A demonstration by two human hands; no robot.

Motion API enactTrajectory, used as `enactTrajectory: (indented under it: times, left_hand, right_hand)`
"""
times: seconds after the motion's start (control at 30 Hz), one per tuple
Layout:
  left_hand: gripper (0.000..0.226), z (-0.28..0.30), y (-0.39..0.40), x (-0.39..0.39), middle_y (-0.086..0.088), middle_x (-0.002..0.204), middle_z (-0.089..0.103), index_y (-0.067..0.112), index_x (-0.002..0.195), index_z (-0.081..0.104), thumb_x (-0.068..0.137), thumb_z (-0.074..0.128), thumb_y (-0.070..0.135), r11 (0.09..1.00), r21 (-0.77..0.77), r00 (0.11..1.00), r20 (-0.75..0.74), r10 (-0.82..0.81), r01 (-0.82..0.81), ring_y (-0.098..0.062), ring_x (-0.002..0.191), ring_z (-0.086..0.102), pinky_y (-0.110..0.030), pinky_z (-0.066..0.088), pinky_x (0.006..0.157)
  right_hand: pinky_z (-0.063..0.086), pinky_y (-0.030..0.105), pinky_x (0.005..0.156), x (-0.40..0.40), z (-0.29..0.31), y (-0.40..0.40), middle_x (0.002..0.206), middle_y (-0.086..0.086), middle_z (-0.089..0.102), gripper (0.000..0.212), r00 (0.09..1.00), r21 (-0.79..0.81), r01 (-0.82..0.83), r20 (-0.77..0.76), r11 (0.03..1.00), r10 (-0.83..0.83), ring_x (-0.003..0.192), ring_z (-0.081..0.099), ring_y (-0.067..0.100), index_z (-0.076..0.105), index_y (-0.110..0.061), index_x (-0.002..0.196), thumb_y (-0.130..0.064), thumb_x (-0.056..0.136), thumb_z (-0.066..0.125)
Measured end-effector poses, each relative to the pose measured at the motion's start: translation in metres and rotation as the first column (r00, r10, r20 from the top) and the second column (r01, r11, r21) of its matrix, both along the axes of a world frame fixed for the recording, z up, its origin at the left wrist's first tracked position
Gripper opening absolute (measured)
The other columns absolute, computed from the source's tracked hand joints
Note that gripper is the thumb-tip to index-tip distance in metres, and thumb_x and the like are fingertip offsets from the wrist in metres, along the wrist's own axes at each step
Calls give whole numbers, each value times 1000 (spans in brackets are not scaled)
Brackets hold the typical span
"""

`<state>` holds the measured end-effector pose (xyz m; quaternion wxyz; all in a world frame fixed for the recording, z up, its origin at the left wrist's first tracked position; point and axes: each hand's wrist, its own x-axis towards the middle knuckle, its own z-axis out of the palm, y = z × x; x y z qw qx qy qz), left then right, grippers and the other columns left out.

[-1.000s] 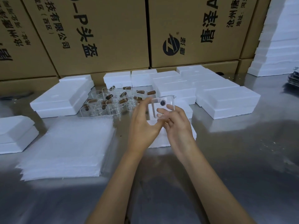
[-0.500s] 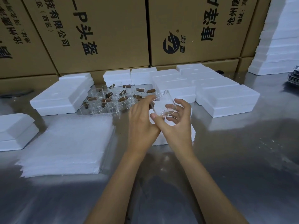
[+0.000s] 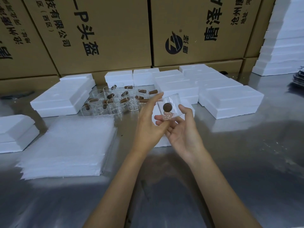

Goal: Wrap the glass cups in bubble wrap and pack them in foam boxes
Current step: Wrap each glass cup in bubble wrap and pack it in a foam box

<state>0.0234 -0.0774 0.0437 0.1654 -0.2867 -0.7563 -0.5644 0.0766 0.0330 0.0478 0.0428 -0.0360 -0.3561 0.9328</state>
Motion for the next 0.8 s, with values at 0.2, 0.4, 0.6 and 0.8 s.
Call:
enactTrajectory:
  times: [0.2, 0.4, 0.6, 0.8]
  left_hand:
    - [64, -2, 2, 1, 15, 139, 54, 39, 139, 48, 85, 75, 17, 999, -21, 998, -47, 48, -49, -14, 128, 53, -45, 47, 105]
    - [66, -4, 1, -1, 15, 127, 47, 38, 142, 48, 80, 74, 36, 985, -49, 968, -201, 153, -166, -7, 123, 49, -41, 47, 103]
    - [60, -5, 1, -4, 26, 118, 51, 38, 129, 48, 76, 77, 36, 988, -44, 982, -130, 140, -147, -9, 118, 52, -41, 49, 99]
    - [57, -10, 0, -7, 22, 123, 57, 41, 125, 48, 80, 81, 33, 982, -114, 981, -136, 136, -152, -8, 119, 52, -39, 47, 100]
  right_hand:
    - [54, 27, 89, -5, -2, -6, 120, 18, 70, 38, 971, 271, 235, -11, 933, -241, 105, 71, 23, 64, -13, 115, -39, 87, 66]
    - [49, 10, 78, -7, -9, -12, 120, -6, 66, 50, 890, 519, 454, -225, 724, -397, 100, 66, -3, 59, -26, 119, -37, 73, 78]
    - [53, 36, 95, -11, -8, -2, 110, 14, 74, 32, 976, 191, 220, -38, 957, -216, 105, 71, 31, 70, -13, 108, -31, 82, 70]
    - [53, 30, 91, -15, -6, 2, 107, 3, 74, 17, 913, 240, 405, -53, 882, -405, 107, 69, 20, 72, -20, 99, -35, 92, 68]
